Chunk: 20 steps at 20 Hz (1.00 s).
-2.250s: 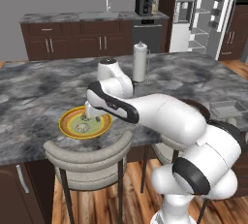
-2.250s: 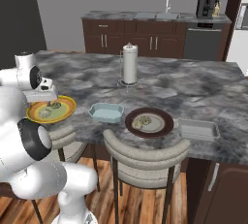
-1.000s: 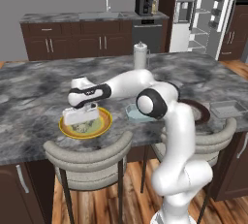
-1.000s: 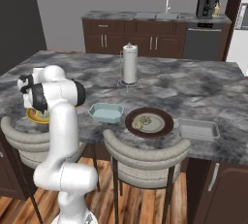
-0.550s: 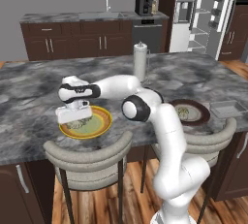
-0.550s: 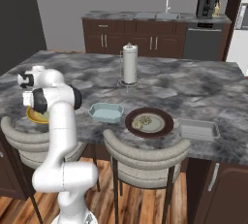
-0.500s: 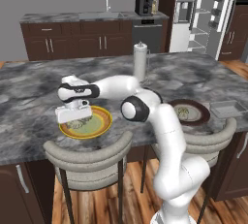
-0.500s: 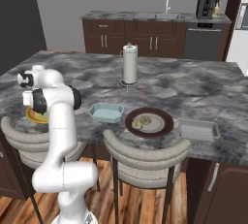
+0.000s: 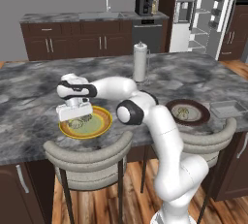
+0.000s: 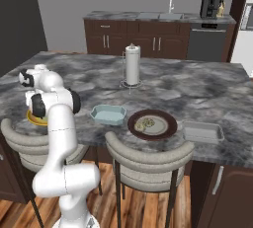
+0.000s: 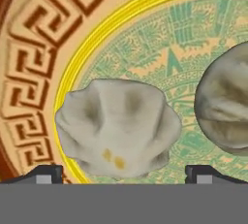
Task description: Place two dumplings into each of the tupperware containers and then place the containers in the fridge.
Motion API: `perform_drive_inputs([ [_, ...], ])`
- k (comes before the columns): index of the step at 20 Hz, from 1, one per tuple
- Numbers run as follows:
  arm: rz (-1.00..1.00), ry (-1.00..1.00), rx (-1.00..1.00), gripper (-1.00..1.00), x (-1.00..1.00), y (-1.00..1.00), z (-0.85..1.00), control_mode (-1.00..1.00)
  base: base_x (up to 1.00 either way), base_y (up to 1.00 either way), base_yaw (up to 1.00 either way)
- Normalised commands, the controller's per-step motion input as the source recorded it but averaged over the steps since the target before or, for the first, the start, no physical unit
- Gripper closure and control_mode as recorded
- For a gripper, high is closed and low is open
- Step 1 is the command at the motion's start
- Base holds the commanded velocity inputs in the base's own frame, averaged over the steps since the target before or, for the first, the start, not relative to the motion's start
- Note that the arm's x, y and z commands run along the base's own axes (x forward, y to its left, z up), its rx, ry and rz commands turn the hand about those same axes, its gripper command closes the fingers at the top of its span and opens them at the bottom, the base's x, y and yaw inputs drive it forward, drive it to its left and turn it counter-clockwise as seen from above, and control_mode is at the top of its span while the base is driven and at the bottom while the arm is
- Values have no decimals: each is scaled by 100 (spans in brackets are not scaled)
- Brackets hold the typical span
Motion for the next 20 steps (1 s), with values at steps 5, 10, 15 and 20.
perform_drive_inputs([
  [5,0,-20,5,-100,0,0,-29,-100,0,0,0],
  [10,0,-14,6,-100,0,0,-17,-100,0,0,0],
  [15,0,0,0,100,-3,0,-25,-100,0,0,0],
  [20,0,0,0,100,-3,-19,10,-100,0,0,0],
])
